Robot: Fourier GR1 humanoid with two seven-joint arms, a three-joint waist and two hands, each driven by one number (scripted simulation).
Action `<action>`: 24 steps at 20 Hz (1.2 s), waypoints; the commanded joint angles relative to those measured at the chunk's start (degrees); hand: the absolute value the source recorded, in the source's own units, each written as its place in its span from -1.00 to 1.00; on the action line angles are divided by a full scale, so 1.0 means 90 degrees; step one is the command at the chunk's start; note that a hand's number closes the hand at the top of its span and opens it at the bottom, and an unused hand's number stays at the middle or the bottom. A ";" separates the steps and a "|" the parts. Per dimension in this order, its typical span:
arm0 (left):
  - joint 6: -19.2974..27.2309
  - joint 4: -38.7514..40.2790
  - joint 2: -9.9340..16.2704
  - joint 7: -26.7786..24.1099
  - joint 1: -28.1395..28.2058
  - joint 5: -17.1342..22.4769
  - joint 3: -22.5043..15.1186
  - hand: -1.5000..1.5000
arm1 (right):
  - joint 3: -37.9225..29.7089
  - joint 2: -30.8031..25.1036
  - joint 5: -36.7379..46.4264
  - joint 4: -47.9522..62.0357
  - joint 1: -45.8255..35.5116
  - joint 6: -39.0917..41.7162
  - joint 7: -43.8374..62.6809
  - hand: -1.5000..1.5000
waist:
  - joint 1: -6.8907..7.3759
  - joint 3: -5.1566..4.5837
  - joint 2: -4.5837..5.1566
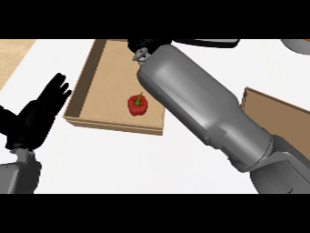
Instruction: Pick the bell pepper from the tray and place it in the cardboard box
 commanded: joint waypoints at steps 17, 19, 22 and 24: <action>0.0042 0.0013 0.0000 -0.0113 0.0307 0.0042 0.0176 0.00 | 0.0180 0.0077 -0.0812 -0.0303 0.1031 -0.3852 0.0565 -1.00 | -0.0304 0.0028 -0.0108; 0.0064 -0.0098 0.0062 -0.0040 0.0325 0.0045 0.0220 0.00 | 0.0080 0.0077 -0.0580 -0.0327 0.1228 -0.4474 0.0566 -1.00 | -0.0399 0.0033 -0.0131; 0.0157 0.0008 0.0071 -0.0063 0.0278 -0.0026 0.0270 0.00 | -0.0094 0.0077 -0.0442 -0.0527 0.1314 -0.5179 0.0626 -1.00 | -0.0502 0.0029 -0.0137; 0.0089 0.0006 0.0204 0.0037 0.0175 0.0187 0.0481 0.00 | -0.0112 0.0077 -0.0299 -0.0671 0.1431 -0.5521 0.0743 -1.00 | -0.0571 0.0026 -0.0178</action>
